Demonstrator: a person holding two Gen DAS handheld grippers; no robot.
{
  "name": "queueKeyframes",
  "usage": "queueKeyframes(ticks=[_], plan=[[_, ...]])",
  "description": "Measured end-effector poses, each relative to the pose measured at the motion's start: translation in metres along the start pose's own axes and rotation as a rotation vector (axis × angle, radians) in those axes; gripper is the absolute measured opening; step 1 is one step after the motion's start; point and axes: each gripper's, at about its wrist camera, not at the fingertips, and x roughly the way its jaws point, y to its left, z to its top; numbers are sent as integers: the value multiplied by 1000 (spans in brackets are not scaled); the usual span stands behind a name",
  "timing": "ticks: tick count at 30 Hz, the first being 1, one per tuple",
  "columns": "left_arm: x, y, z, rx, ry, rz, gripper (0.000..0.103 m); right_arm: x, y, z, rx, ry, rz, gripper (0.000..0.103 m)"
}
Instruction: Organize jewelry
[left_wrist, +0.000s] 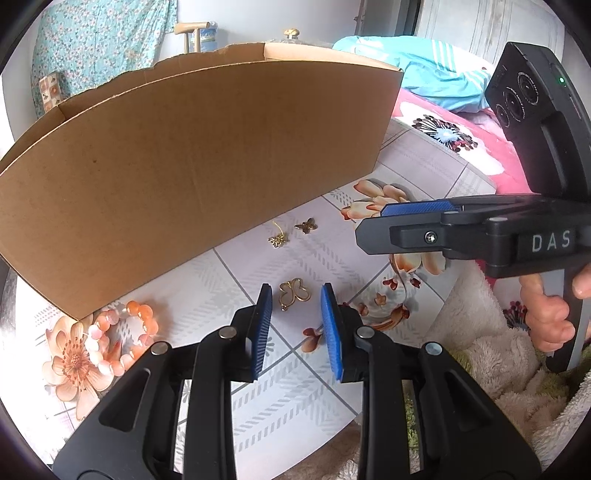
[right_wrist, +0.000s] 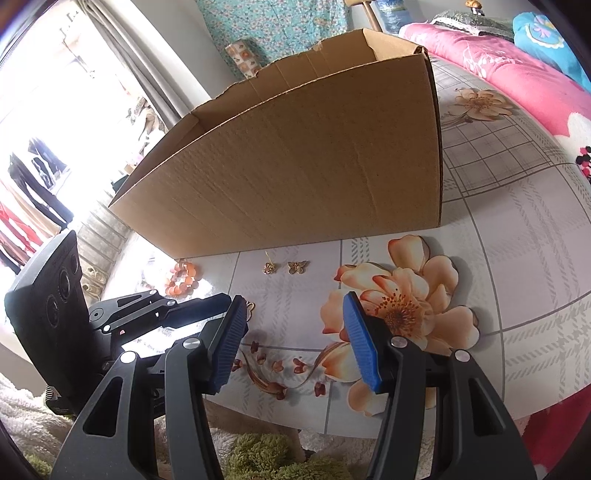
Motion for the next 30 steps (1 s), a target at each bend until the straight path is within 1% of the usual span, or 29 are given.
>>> queueKeyframes(ticks=[7,10,12,14,15,19,23,25,30], plan=[[-3,2,-3,-53,12,-130,26,1,-2,-2,6,5,4,53],[-3,-3,-3,-41,9,-153,26,2,-3,-2,8,7,7,53],[-6,-5,-3,-27,-8,-162,26,2,-3,-3,10,6,9,53],[-11,-7,-1,-5,-36,-149,26,2,-5,-2,13,4,7,53],[-12,-8,1,6,-44,-131,26,1,-6,-3,16,3,7,53],[-6,-11,6,65,-28,-18,26,1,-8,-4,27,-1,6,53],[-1,-8,8,81,1,-2,26,0,-7,-6,32,-4,6,53],[3,-8,8,94,25,21,26,1,-7,-7,37,-4,7,53],[5,-11,10,116,44,53,25,1,-8,-8,46,-7,7,53]])
